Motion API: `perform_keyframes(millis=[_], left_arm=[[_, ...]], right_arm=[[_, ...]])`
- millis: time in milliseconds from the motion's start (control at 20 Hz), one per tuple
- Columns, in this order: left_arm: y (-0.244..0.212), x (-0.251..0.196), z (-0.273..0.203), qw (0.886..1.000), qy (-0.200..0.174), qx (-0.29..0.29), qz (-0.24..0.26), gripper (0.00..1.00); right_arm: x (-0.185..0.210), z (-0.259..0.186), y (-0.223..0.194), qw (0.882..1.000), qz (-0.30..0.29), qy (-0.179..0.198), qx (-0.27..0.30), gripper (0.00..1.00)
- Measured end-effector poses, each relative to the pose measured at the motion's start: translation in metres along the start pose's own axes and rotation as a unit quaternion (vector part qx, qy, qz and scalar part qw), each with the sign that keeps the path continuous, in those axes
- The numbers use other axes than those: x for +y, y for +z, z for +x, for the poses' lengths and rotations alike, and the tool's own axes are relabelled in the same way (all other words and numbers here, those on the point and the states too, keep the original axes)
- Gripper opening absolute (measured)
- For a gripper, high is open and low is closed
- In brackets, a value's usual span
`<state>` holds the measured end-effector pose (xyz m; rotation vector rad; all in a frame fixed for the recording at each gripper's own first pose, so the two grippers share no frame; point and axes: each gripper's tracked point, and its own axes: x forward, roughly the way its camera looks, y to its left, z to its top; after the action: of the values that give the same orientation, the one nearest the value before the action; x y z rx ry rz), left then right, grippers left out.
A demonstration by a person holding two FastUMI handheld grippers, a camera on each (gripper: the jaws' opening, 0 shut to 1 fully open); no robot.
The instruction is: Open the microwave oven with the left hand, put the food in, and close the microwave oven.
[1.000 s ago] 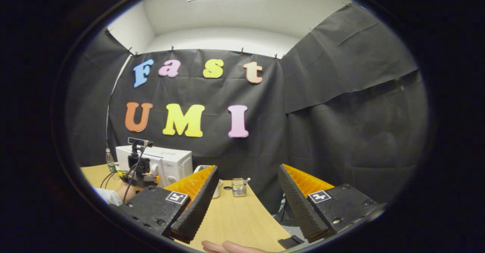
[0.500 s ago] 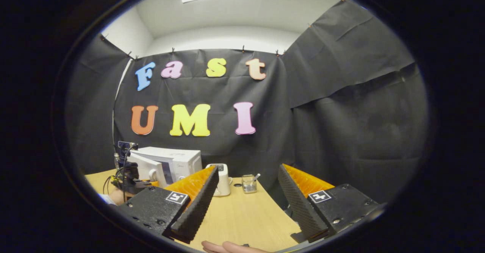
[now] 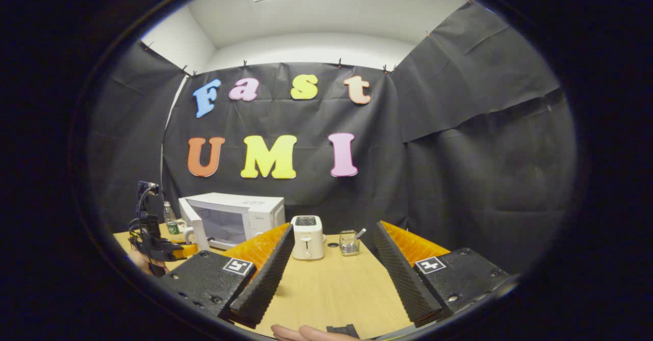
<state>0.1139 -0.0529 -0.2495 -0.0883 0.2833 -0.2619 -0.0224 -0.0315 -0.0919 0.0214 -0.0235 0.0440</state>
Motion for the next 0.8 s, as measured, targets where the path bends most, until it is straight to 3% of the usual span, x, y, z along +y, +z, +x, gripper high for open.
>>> perform_keyframes(millis=[50,200,250,300,350,400,450,500,550,600,650,750,800], left_arm=[[-0.002,0.009,-0.009,1.0,0.005,-0.002,-0.001,0.18],[-0.007,0.036,-0.035,1.0,0.019,-0.002,-0.005,0.19],[-0.008,0.047,-0.045,1.0,0.025,0.0,-0.006,0.21],[-0.011,0.059,-0.055,0.999,0.033,0.001,-0.011,0.21],[-0.016,0.071,-0.065,0.999,0.039,0.009,-0.02,0.21],[-0.022,0.083,-0.076,0.998,0.049,0.018,-0.027,0.39],[-0.023,0.097,-0.087,0.997,0.063,0.021,-0.034,0.24],[-0.022,0.11,-0.098,0.996,0.076,0.019,-0.037,0.42],[-0.02,0.121,-0.11,0.995,0.089,0.01,-0.04,0.53],[-0.016,0.13,-0.121,0.994,0.098,0.0,-0.043,1.0],[-0.015,0.136,-0.131,0.994,0.103,-0.004,-0.047,0.92],[-0.013,0.147,-0.148,0.992,0.115,-0.008,-0.055,0.94],[-0.01,0.15,-0.157,0.991,0.121,-0.011,-0.055,0.94]], right_arm=[[0.005,0.0,-0.004,1.0,-0.001,0.003,0.004,0.9],[0.021,0.002,-0.011,1.0,-0.005,0.014,0.013,0.9],[0.028,0.003,-0.013,1.0,-0.007,0.018,0.016,1.0],[0.034,0.004,-0.015,1.0,-0.009,0.023,0.018,0.9],[0.039,0.005,-0.016,0.999,-0.012,0.027,0.02,1.0],[0.045,0.004,-0.018,0.999,-0.014,0.033,0.021,0.9],[0.051,0.005,-0.02,0.999,-0.017,0.038,0.022,0.9],[0.056,0.006,-0.022,0.999,-0.019,0.042,0.025,0.9],[0.062,0.007,-0.025,0.998,-0.021,0.046,0.028,0.91],[0.068,0.008,-0.028,0.998,-0.022,0.051,0.031,0.91],[0.073,0.009,-0.03,0.998,-0.023,0.054,0.035,0.91],[0.082,0.01,-0.034,0.997,-0.029,0.06,0.04,0.91],[0.085,0.011,-0.036,0.997,-0.033,0.062,0.042,1.0]])
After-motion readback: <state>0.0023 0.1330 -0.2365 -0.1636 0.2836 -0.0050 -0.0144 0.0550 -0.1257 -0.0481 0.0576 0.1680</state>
